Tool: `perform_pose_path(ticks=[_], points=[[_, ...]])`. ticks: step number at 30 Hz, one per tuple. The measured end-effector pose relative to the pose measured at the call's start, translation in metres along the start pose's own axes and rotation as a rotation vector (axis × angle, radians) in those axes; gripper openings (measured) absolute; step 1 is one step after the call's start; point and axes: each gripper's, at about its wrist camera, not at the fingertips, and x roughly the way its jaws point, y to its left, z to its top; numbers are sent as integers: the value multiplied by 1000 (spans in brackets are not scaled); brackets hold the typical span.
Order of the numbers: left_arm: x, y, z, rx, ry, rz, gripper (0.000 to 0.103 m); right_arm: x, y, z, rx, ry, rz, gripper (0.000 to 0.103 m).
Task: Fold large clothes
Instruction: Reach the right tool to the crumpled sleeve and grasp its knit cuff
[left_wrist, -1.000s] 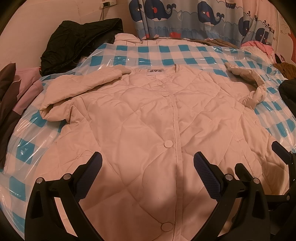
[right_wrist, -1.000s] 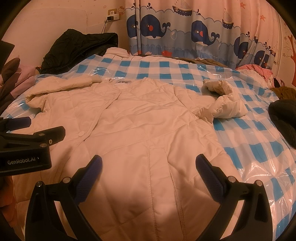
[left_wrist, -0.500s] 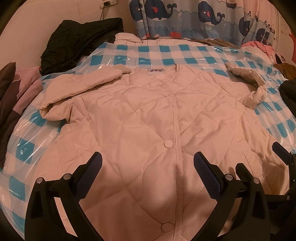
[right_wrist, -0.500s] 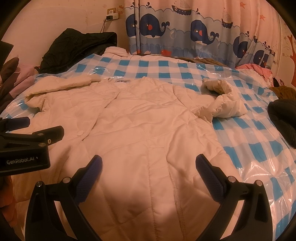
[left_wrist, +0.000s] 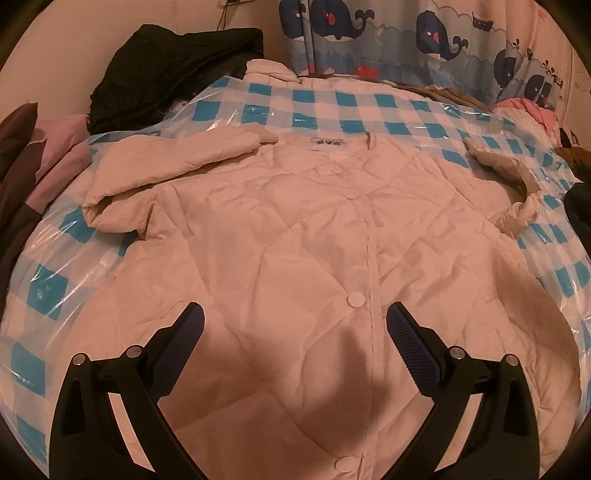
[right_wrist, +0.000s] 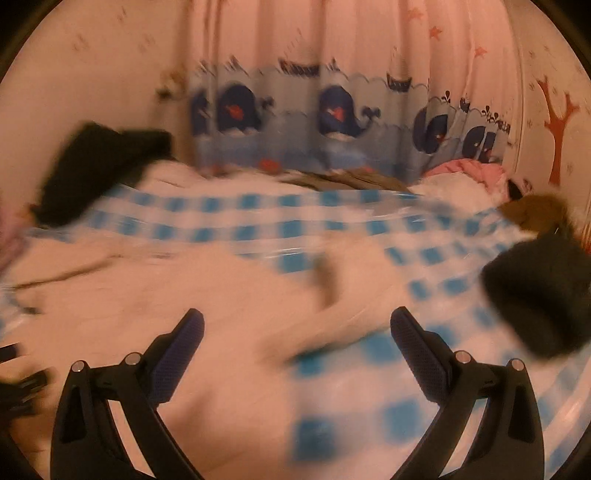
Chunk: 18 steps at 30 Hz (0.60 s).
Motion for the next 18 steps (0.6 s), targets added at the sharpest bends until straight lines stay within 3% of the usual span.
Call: perform_pose_path(ticks=[1, 3, 7, 8, 11, 15, 17, 18], points=[[-2, 11, 10, -59, -156, -92, 95, 24, -5, 18, -42, 60, -18, 97], [0, 11, 12, -18, -211, -69, 95, 74, 4, 37, -159, 212, -96, 97], [15, 11, 10, 50, -105, -39, 95, 167, 32, 69, -346, 369, -172, 97], [19, 11, 7, 67, -63, -25, 95, 191, 32, 69, -333, 376, -152, 97], [23, 15, 6, 85, -36, -6, 95, 249, 42, 73, -392, 431, -228, 97], [15, 10, 5, 98, -82, -6, 95, 307, 35, 50, -465, 566, -324, 95], [15, 7, 5, 110, -98, 2, 95, 309, 9, 45, -353, 595, -266, 42], [15, 6, 5, 112, -101, 4, 95, 304, -10, 47, -233, 596, -191, 8]])
